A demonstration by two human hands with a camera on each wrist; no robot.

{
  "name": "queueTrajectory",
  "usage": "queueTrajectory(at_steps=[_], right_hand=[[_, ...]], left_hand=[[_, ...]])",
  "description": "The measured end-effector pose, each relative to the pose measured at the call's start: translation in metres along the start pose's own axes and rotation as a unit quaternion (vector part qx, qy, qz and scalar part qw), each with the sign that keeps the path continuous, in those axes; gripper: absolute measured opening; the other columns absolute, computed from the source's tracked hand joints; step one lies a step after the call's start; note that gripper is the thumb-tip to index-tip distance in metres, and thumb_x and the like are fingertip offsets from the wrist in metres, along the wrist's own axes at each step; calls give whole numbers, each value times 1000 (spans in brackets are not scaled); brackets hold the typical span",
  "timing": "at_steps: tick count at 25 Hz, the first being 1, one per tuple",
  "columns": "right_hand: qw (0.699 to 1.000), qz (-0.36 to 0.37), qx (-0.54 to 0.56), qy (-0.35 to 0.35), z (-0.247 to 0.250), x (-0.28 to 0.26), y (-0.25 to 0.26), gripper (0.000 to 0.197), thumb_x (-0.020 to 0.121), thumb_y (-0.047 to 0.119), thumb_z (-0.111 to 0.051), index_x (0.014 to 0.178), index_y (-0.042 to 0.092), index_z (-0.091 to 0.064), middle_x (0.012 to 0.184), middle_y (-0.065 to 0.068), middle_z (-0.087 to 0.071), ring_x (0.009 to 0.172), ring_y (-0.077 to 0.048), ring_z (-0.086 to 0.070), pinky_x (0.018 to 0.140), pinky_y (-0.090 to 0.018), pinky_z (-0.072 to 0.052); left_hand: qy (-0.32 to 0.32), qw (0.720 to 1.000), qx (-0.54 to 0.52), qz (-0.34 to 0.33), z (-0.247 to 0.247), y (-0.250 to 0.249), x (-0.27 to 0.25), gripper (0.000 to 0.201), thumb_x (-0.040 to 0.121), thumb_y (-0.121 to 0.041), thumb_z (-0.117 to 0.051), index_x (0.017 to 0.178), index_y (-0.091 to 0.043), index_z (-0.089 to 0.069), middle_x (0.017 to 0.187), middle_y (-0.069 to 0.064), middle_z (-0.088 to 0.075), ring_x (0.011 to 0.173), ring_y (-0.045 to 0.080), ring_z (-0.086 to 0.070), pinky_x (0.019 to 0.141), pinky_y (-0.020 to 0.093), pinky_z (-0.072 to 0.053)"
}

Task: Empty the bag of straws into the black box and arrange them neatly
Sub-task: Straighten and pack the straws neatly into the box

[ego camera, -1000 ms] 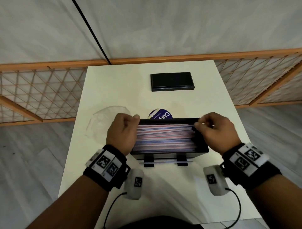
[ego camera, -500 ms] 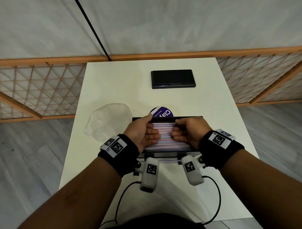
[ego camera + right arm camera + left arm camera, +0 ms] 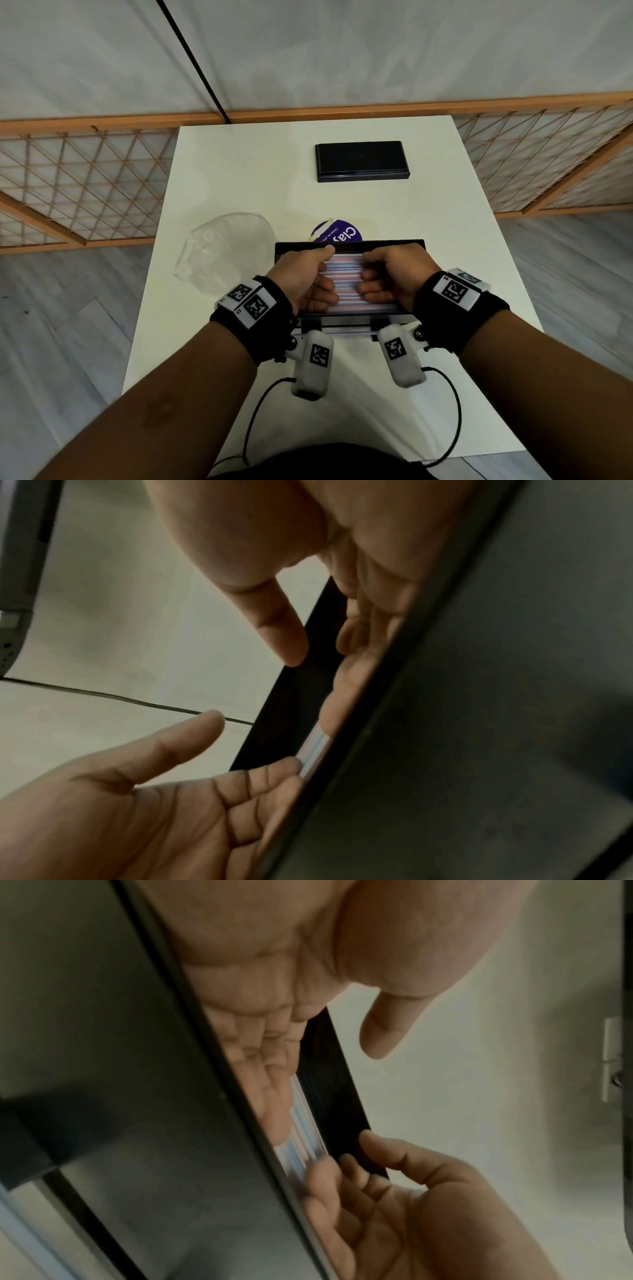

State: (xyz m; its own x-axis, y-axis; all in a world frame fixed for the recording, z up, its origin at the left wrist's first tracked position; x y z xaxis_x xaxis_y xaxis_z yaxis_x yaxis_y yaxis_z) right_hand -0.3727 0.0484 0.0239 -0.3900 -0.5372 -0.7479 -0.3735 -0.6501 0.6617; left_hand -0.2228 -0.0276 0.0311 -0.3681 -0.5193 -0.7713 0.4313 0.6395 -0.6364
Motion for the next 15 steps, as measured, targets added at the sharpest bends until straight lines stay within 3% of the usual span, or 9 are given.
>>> queueTrajectory(at_steps=[9, 12, 15], right_hand=[[989, 8, -147, 10, 2, -11, 1, 13, 84, 16, -68, 81, 4, -62, 62, -15, -60, 51, -29, -64, 53, -34, -55], [981, 107, -162, -2, 6, -27, 20, 19, 85, 17, -71, 73, 9, -59, 59, -14, -62, 47, -25, -58, 51, -32, -50], [914, 282, -285, -64, 33, -60, 47, 22, 80, 24, -75, 66, 16, -60, 53, 0, -63, 46, -16, -56, 53, -27, -46]], left_hand=[[9, 996, 93, -13, -4, -3, -9, 39, 98, -48, -53, 94, -9, -56, 70, 10, -65, 54, 24, -62, 52, 25, -46], [-14, 989, 74, -124, 1, -20, -17, 30, 97, -38, -59, 86, -9, -60, 69, 10, -66, 49, 21, -59, 48, 24, -43], [-151, 946, 73, -279, 41, -41, -33, 29, 83, -38, -68, 64, -17, -64, 55, 1, -65, 45, 19, -51, 51, 29, -38]])
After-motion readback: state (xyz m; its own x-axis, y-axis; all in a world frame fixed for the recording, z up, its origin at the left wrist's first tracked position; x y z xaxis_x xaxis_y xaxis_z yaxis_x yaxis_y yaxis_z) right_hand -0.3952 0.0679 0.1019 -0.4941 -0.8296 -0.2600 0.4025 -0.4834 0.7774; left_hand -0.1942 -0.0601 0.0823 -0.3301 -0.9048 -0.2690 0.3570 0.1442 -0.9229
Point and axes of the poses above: each hand's wrist, its own x-axis towards the middle knuckle, its own z-axis out of the back of the hand, y = z × x, the point moved 6 cm from there along x, towards the middle knuckle
